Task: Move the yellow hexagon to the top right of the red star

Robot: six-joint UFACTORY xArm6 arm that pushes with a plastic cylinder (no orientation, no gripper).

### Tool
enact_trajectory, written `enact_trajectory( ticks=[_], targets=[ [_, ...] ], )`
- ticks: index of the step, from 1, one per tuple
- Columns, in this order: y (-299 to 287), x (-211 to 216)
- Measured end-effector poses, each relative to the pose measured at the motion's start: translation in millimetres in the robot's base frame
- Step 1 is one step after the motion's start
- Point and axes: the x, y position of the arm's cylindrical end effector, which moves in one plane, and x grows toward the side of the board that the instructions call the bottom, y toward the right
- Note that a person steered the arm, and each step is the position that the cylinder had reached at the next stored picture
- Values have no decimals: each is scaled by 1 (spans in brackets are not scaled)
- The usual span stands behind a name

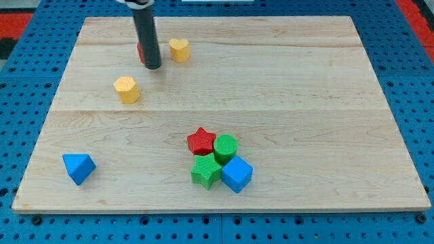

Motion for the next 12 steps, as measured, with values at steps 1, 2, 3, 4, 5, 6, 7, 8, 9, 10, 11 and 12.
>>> enact_trajectory(
  ticks=[1,2,3,4,5,6,7,8,9,10,11,12],
  targets=[
    [-33,-6],
    [-54,14],
    [-53,54],
    [-25,85],
    [30,86],
    [61,98],
    [58,98],
    [26,69],
    [28,104],
    [34,137],
    [53,145],
    [69,138]
  ],
)
